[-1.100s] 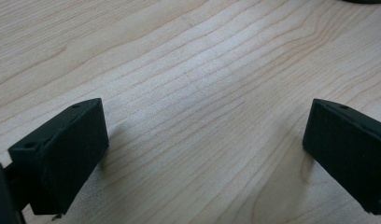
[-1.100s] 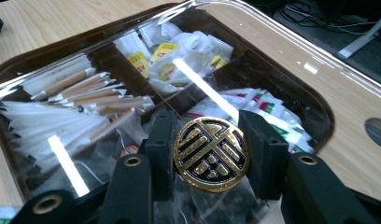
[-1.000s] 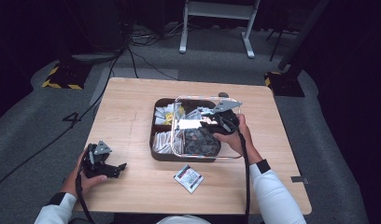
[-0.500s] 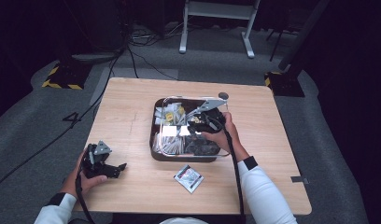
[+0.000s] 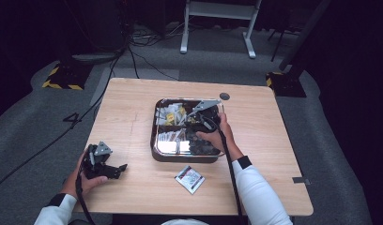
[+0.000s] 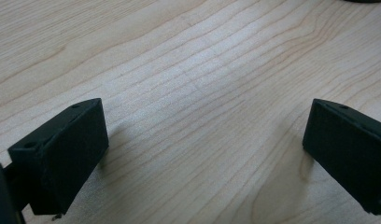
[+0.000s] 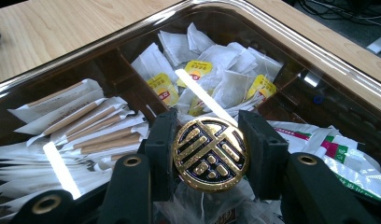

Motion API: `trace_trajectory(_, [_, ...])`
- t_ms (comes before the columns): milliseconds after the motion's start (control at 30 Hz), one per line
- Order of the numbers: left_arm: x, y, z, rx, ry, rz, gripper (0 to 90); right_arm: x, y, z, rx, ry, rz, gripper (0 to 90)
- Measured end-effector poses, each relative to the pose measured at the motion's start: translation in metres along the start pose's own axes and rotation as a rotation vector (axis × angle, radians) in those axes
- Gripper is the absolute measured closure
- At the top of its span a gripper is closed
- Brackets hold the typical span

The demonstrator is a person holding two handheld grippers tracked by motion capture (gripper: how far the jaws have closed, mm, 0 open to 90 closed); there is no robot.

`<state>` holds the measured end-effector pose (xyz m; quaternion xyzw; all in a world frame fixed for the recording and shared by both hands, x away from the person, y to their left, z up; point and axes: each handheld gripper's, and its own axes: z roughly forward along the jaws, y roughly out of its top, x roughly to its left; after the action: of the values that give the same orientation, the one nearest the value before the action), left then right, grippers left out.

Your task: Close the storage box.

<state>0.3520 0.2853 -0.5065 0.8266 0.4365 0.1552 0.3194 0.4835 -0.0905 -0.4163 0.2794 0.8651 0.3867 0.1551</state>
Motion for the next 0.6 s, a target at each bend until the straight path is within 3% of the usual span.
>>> trace_trajectory(600, [0.000,0.000,0.000,0.000,0.002,0.001,0.5,0.006,0.004,0.018,0.021,0.011,0.009,59.0])
